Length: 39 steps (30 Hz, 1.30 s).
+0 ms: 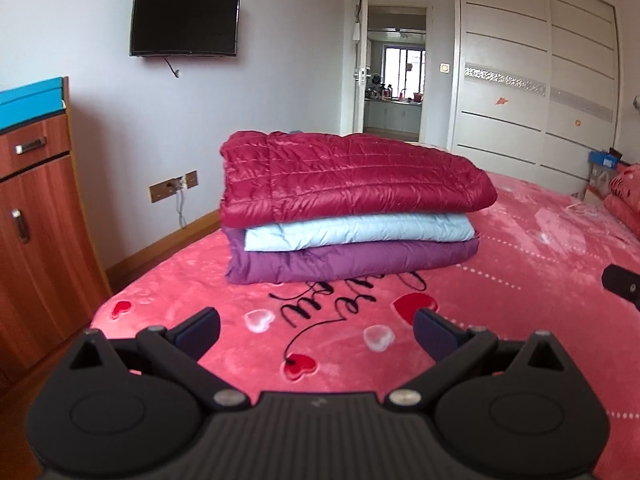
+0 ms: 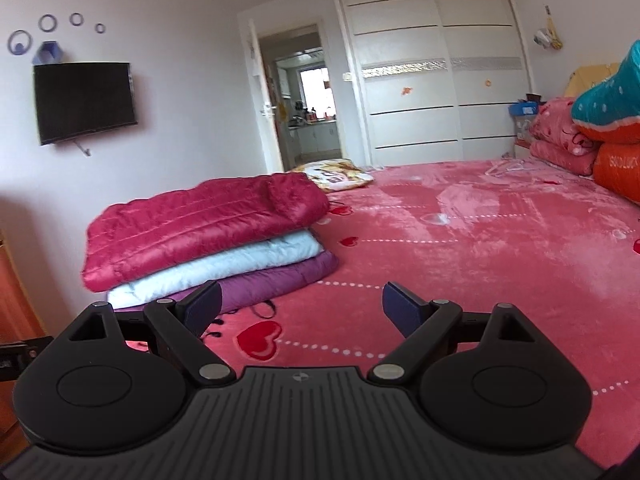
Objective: Fold large clothes
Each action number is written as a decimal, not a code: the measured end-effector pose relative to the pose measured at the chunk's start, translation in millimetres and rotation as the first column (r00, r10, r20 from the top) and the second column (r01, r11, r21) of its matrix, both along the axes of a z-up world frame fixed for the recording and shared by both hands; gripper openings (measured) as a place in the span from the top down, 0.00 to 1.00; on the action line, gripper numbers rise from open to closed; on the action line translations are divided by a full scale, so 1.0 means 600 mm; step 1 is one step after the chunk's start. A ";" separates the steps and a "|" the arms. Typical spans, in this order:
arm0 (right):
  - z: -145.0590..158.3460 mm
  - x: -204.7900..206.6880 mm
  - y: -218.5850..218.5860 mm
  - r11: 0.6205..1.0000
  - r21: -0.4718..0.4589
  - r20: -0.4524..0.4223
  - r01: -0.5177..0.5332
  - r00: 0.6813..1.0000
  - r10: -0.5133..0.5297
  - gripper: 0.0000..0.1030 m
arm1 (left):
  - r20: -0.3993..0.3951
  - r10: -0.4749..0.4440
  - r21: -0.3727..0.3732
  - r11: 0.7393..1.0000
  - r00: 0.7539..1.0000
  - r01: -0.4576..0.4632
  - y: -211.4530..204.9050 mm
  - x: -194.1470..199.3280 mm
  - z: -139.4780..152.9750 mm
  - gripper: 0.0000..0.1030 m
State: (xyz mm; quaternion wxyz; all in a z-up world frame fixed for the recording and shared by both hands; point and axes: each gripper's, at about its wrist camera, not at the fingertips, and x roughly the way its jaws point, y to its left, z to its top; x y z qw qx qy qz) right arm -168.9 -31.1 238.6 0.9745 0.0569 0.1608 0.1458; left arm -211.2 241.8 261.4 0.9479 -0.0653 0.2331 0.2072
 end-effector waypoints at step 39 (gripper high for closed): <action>0.001 -0.023 0.076 0.980 -0.108 0.018 -0.168 0.985 0.171 0.00 | -0.029 0.038 0.020 0.999 0.999 -0.037 -0.002 -0.064 -0.009 0.01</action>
